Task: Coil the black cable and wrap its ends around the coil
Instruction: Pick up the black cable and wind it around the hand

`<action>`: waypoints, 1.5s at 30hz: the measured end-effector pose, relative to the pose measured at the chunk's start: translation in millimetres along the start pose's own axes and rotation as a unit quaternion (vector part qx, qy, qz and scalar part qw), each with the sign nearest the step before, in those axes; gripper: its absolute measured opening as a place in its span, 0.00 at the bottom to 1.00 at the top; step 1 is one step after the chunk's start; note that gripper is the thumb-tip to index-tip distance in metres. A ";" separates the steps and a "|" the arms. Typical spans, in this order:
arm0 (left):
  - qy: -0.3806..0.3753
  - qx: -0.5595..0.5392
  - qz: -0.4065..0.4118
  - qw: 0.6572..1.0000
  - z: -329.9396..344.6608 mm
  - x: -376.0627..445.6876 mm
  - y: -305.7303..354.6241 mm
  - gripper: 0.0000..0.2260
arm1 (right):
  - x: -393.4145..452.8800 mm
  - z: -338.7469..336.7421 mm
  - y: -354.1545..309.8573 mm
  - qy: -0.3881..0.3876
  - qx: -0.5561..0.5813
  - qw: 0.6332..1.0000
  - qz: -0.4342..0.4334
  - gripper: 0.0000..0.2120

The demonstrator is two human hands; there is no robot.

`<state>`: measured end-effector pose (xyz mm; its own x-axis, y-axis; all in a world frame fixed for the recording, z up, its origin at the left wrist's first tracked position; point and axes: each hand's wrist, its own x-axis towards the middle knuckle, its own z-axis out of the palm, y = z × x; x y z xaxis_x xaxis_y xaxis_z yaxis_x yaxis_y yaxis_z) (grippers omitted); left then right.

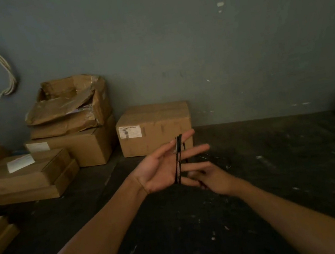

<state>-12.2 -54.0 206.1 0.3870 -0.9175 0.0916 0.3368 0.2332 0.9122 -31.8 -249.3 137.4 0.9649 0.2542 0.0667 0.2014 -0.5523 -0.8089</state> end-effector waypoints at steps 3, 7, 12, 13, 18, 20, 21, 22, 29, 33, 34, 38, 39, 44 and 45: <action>0.035 -0.033 0.026 0.998 -6.6 2.7 2.6 0.20 | -6.8 26.8 -1.4 -0.004 0.065 0.998 0.024 0.12; 0.077 -0.052 0.057 0.994 -13.6 5.7 6.4 0.19 | -15.3 45.2 -22.8 -0.027 0.102 0.994 0.016 0.13; 0.149 -0.028 0.078 0.985 -25.2 4.0 9.0 0.18 | -18.8 46.6 -42.6 -0.036 0.082 0.996 -0.002 0.13; 0.163 -0.023 0.081 0.983 -27.6 3.7 7.9 0.18 | -19.2 43.8 -46.0 -0.036 0.067 0.997 -0.010 0.13; 0.214 0.008 0.069 0.974 -36.8 -0.7 3.6 0.17 | -22.8 26.6 -63.8 -0.053 -0.048 0.997 -0.040 0.12; 0.223 0.014 0.056 0.973 -40.3 -4.4 1.7 0.17 | -22.5 14.9 -69.9 -0.048 -0.075 0.995 -0.041 0.11; 0.225 0.019 0.048 0.973 -41.0 -6.0 0.5 0.17 | -21.3 8.4 -72.7 -0.042 -0.089 0.994 -0.043 0.10; 0.225 0.023 0.039 0.973 -41.2 -7.0 -1.0 0.17 | -19.8 2.2 -75.6 -0.042 -0.102 0.993 -0.043 0.10; 0.220 0.113 -0.036 0.968 -32.7 -6.8 -10.7 0.18 | -13.4 -38.3 -112.3 -0.076 -0.193 0.976 -0.060 0.07; 0.225 0.095 -0.077 0.967 -32.8 -6.8 -19.9 0.16 | -2.0 -62.9 -117.5 -0.051 -0.277 0.957 -0.074 0.03; 0.219 0.094 -0.084 0.968 -31.2 -5.9 -21.3 0.16 | 0.8 -67.4 -117.9 -0.042 -0.290 0.953 -0.079 0.03; 0.163 0.112 -0.118 0.973 -23.9 -2.1 -23.9 0.16 | 10.3 -77.4 -117.3 -0.009 -0.316 0.944 -0.096 0.06; 0.150 0.114 -0.121 0.975 -22.6 -1.8 -23.6 0.16 | 12.1 -78.9 -115.7 -0.007 -0.317 0.943 -0.100 0.06; 0.110 0.118 -0.122 0.979 -19.2 -3.6 -17.8 0.19 | 19.7 -90.5 -100.9 0.005 -0.268 0.956 -0.121 0.07; 0.105 0.120 -0.123 0.980 -18.6 -4.4 -16.7 0.19 | 20.5 -92.9 -98.6 0.008 -0.255 0.959 -0.126 0.07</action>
<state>-3.6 -47.8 183.1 0.4957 -0.8445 -0.2028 0.2396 -0.0915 0.9666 -16.2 -263.4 272.7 0.8758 0.4217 0.2348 0.4818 -0.7921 -0.3746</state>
